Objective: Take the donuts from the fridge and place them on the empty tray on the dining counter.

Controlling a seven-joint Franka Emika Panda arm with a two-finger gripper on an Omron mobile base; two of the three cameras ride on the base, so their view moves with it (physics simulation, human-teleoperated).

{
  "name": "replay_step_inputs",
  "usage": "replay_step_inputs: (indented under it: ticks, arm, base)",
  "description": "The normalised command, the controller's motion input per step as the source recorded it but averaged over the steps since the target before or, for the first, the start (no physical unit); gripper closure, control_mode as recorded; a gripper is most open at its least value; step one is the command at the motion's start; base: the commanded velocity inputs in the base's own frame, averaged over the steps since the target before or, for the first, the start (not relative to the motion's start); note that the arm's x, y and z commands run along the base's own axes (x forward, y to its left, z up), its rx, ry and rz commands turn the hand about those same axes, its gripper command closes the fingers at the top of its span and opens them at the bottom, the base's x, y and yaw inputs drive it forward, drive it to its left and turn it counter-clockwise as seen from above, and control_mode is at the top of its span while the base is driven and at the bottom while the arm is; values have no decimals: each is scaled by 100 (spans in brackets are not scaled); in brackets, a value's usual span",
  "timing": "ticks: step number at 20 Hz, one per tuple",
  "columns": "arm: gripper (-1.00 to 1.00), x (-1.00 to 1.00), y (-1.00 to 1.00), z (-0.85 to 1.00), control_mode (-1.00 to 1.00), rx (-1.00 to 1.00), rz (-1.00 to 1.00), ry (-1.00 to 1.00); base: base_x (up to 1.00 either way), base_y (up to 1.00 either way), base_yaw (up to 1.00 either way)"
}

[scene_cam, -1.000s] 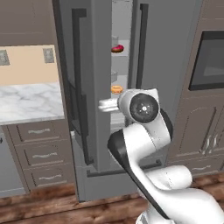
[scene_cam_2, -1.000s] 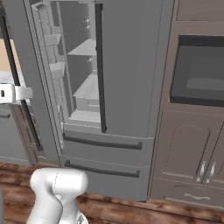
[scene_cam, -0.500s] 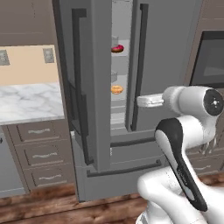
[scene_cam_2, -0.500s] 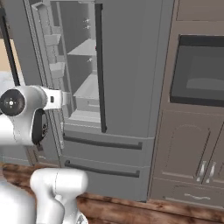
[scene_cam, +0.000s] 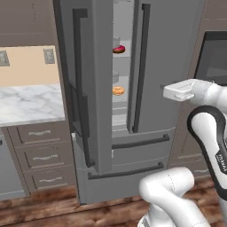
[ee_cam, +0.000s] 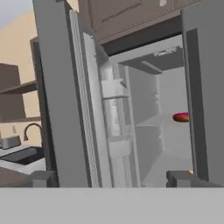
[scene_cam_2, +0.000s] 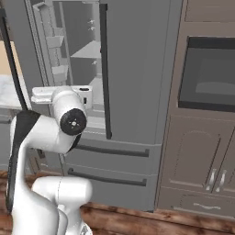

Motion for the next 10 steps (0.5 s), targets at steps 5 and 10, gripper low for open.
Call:
replay_step_inputs:
  ticks: [5, 10]
  arm:
    - [-100, 51, 13, 3, -100, 0, 18, 5]
    - [-100, 58, 31, 0, -100, 0, 20, 9]
  base:
    - [0, 0, 0]
    - [0, 0, 0]
